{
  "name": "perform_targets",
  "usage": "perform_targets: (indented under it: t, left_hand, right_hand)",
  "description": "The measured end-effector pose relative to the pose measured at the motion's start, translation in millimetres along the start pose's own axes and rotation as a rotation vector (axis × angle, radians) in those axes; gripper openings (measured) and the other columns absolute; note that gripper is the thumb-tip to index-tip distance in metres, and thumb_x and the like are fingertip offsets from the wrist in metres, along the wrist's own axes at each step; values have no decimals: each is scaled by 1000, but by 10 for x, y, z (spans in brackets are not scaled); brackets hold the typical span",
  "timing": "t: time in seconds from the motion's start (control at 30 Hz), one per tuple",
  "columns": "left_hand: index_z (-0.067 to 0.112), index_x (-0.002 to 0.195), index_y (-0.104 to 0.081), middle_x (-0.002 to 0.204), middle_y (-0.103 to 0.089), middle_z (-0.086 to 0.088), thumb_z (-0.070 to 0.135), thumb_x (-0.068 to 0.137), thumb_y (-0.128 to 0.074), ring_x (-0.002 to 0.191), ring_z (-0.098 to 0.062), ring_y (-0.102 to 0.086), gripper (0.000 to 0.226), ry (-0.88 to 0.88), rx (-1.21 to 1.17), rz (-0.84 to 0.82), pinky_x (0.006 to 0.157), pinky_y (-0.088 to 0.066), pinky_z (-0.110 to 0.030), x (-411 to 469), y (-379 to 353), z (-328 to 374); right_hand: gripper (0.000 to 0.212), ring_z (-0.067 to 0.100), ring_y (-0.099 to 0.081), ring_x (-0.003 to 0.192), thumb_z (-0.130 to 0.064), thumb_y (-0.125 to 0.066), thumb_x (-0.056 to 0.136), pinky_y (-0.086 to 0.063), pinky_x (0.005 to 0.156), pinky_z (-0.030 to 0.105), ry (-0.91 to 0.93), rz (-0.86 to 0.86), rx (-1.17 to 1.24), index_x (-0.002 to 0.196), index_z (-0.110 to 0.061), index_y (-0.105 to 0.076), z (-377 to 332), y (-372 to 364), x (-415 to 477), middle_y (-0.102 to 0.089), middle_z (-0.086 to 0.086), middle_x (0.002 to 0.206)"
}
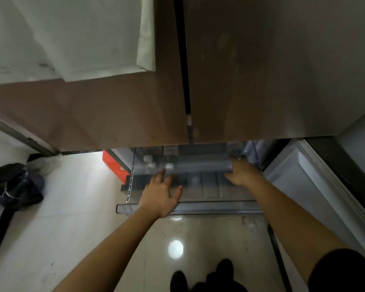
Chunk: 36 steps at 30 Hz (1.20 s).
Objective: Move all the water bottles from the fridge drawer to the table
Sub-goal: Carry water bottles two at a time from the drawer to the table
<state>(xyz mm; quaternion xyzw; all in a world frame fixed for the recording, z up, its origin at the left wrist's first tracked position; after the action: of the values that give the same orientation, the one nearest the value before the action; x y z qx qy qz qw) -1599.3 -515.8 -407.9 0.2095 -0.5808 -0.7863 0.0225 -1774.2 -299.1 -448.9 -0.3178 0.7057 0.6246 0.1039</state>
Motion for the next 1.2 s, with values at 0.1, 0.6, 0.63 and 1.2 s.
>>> perform_targets:
  t: [0.1,0.6,0.63,1.2]
  left_hand:
    - [27,152,-28,164,-16,-6,62,97,-32,150,-26,-15,66,-5,-23,-23,118,-29,-47,18,-52,-17]
    - [28,158,-5,165,-4,-15,63,94,-42,149,-43,-1,82,126,-46,-285,121,-9,-55,1045,-323,-91]
    - [28,158,-5,165,-4,-14,63,94,-42,149,-43,0,81,126,-52,-320,121,-7,-54,1099,-399,-106]
    - [23,128,-45,127,-49,-21,36,90,-62,118,-39,-48,43,40,23,-50,91,-50,-46,463,-18,0]
  right_hand:
    - [72,40,-41,135,-51,-50,94,-40,108,51,-22,-13,111,156,-30,-18,-8,-15,128,-21,15,161]
    - [70,36,-47,126,-43,-70,86,-48,101,39,9,-91,-18,147,-24,-41,35,-266,-56,-18,15,157]
    - [73,37,-44,130,-44,-71,86,-45,106,40,12,-109,9,149,-25,-39,50,-295,-46,-15,14,159]
    - [45,34,-54,112,-29,-74,83,-50,87,36,83,103,5,122,-31,-52,-221,-28,-418,-48,11,130]
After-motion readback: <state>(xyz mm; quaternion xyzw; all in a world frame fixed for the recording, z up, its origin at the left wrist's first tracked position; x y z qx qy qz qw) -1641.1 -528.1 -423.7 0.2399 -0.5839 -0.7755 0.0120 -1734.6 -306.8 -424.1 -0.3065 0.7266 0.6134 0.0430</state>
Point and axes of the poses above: each hand's wrist, its own x-axis towards the middle knuckle, its own y-axis out of the back of the hand, z = x × y, the point moved 9 cm from there along x, towards the middle knuckle
